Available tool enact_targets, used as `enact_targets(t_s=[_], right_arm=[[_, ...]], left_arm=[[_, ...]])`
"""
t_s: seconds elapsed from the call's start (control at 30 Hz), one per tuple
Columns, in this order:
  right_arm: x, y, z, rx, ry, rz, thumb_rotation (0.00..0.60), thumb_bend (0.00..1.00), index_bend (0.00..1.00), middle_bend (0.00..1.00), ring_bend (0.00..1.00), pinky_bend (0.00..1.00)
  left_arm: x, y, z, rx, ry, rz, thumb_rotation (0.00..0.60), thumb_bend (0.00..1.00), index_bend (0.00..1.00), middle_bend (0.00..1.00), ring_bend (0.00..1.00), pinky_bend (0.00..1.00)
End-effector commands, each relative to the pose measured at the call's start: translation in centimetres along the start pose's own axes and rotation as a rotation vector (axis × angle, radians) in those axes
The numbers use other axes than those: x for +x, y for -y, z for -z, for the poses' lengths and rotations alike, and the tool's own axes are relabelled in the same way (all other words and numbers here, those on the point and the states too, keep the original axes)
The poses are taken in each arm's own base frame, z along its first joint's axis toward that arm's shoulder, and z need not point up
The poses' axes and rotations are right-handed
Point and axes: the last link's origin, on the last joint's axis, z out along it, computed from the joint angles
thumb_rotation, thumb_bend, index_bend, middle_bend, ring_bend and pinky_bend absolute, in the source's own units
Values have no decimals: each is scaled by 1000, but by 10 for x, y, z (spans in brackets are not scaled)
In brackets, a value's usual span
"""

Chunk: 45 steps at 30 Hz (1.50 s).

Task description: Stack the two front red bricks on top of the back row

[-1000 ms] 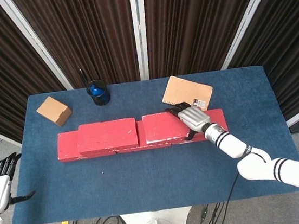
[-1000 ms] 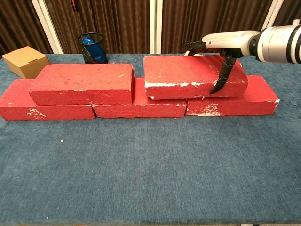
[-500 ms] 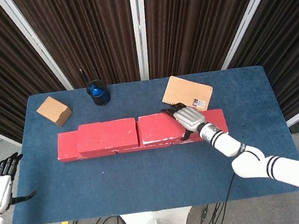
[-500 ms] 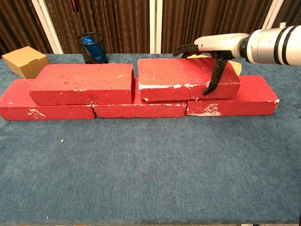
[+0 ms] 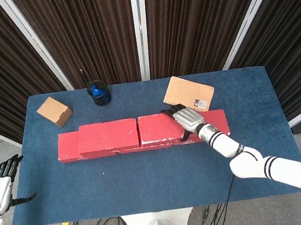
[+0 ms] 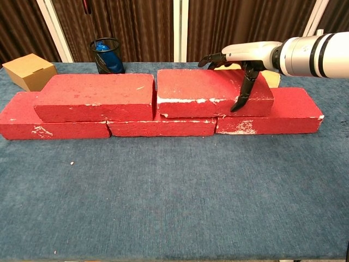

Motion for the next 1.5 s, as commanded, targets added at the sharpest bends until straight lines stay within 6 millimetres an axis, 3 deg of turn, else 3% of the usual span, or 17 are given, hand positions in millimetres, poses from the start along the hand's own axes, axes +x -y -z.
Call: enact_targets(t_s=[0.03, 1.5], right_arm=[[-1, 1, -1, -1, 6, 6, 600, 0, 0, 242, 0, 0], [-1, 10, -6, -23, 11, -1, 600, 0, 0, 231, 0, 0]], left_arm=[[0, 0, 0, -1, 3, 3, 600, 0, 0, 0, 0, 0], [0, 5, 1, 1, 13, 44, 600, 0, 0, 0, 0, 0]])
